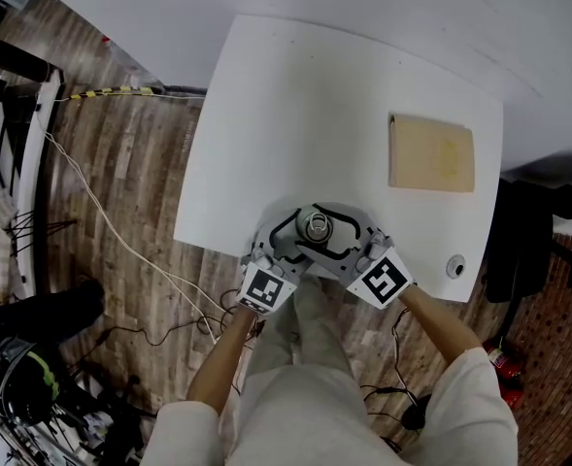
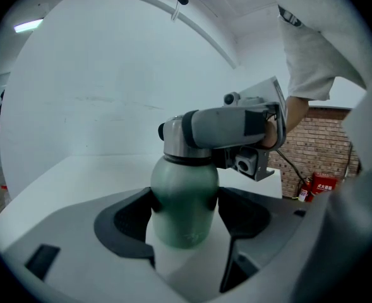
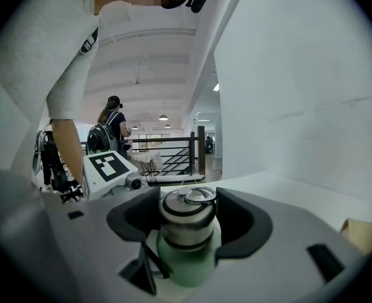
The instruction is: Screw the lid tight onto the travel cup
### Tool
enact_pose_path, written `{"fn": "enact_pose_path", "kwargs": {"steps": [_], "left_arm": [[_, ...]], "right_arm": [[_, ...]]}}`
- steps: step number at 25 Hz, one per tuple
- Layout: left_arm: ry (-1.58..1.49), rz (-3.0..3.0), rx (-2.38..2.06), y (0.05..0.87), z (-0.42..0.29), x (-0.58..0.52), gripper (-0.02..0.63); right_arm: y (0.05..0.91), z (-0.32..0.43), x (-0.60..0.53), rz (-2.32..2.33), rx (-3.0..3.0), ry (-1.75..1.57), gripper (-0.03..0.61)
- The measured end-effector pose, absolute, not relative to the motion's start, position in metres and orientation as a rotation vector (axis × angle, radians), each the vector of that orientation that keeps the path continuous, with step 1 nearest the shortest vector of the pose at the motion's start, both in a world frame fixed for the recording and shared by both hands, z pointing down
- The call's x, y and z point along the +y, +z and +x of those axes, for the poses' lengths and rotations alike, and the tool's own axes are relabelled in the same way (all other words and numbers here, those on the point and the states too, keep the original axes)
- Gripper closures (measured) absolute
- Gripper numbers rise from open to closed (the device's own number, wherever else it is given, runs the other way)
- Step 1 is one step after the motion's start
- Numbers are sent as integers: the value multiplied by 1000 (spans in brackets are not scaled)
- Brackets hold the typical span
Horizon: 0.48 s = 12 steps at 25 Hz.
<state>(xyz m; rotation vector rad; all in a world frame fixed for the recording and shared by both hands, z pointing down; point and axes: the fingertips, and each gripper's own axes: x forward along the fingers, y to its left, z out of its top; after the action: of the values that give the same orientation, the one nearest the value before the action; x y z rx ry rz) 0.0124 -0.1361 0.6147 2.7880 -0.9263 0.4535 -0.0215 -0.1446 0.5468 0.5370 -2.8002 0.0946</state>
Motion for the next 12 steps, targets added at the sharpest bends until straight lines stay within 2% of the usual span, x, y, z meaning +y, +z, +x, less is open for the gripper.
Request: {"fn": "enact_pose_path", "kwargs": {"steps": [12], "left_arm": [[469,2792,-937,615,12,-136,284]], "right_arm": [[543,-15,-156,1108,-2700,139,310]]}}
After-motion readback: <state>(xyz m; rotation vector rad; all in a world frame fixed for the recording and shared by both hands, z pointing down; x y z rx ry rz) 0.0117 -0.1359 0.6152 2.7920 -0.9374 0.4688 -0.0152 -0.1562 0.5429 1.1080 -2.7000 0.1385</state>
